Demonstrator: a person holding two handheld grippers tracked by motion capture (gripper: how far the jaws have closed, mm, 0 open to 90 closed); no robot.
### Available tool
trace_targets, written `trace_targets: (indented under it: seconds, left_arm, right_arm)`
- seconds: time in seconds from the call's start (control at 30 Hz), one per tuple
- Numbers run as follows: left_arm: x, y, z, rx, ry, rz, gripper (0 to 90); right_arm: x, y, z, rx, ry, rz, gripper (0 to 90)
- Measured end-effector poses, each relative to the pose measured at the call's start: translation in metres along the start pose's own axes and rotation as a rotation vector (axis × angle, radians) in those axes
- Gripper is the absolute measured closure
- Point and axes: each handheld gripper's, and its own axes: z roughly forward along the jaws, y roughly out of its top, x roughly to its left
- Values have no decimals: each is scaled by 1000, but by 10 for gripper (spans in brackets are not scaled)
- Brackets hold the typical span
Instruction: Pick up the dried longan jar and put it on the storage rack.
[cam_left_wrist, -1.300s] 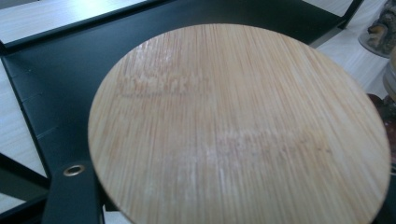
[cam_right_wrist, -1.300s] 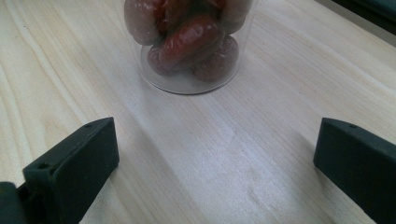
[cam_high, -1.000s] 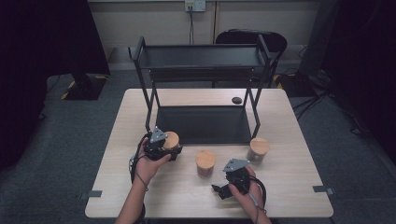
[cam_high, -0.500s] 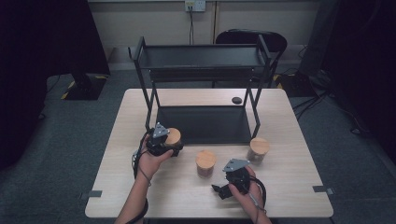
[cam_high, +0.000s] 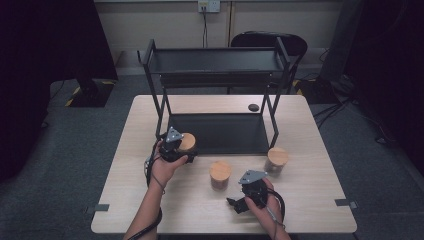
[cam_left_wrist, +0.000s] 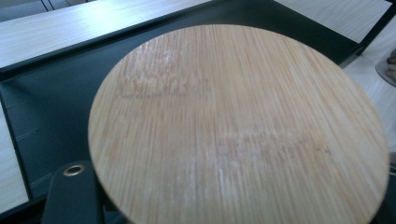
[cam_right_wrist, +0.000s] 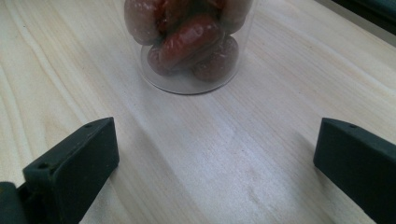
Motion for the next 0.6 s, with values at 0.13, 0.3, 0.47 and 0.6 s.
trace_targets:
  seconds: [0.13,0.3,0.47,0.6]
  left_arm:
    - [2,3,2,-3,8,-9,259]
    - [4,8,5,-3,12,-9,259]
    - [7,12,8,-7,20,-17,259]
    - [9,14,10,-1,26,-15,259]
  right_arm:
    - [0,0,0,0,0,0,0]
    - [0,0,0,0,0,0,0]
    - [0,0,0,0,0,0,0]
    - [0,0,0,0,-1,0,0]
